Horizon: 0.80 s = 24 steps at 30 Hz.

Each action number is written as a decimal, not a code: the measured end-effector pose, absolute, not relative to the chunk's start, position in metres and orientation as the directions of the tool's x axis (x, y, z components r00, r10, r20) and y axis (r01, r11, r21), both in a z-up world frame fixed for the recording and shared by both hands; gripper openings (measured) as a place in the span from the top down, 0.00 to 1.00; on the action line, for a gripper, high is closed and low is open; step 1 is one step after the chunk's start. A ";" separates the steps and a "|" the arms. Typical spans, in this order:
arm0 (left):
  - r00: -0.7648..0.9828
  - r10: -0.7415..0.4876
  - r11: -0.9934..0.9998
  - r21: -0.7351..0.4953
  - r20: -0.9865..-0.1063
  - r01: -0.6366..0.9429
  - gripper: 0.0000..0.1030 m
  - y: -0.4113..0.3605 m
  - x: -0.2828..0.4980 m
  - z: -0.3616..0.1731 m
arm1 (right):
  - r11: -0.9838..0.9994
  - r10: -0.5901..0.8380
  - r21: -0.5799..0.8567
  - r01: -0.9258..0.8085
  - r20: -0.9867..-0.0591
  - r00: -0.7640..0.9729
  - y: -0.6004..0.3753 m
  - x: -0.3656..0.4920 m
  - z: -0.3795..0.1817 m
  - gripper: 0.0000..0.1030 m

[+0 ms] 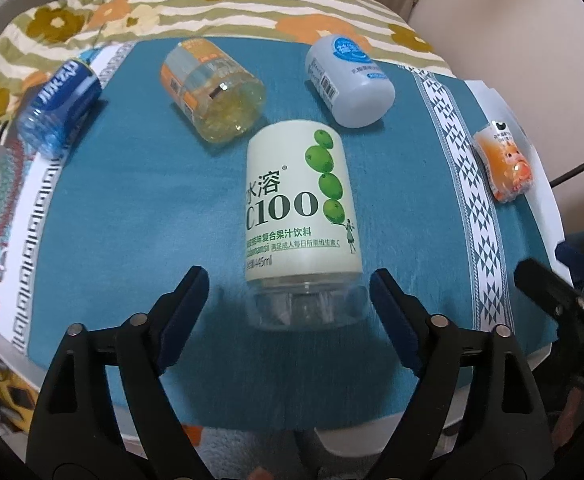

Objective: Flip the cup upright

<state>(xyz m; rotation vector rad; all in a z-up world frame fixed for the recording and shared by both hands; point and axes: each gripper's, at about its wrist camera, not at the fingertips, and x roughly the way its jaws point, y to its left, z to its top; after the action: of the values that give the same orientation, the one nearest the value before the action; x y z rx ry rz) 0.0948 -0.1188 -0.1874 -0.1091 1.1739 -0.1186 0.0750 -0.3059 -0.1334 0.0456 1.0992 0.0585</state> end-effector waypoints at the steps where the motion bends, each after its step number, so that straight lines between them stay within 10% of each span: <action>1: 0.381 -0.145 0.989 -0.140 -0.913 0.041 0.00 -0.118 0.094 -0.183 | 0.997 0.074 0.068 -0.030 -0.889 0.453 -0.305 0.077 -0.131 0.05; 24: 0.352 -0.115 0.993 -0.103 -0.929 0.053 0.00 0.013 0.112 -0.158 | 0.938 0.310 0.308 -0.159 -0.951 -0.012 -0.195 0.203 -0.155 0.05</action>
<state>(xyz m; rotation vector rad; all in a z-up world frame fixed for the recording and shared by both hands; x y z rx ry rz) 0.1124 0.0132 -0.1576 -0.0583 1.2069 -0.1088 0.2028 -0.1951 -0.1549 0.1216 1.5392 0.3728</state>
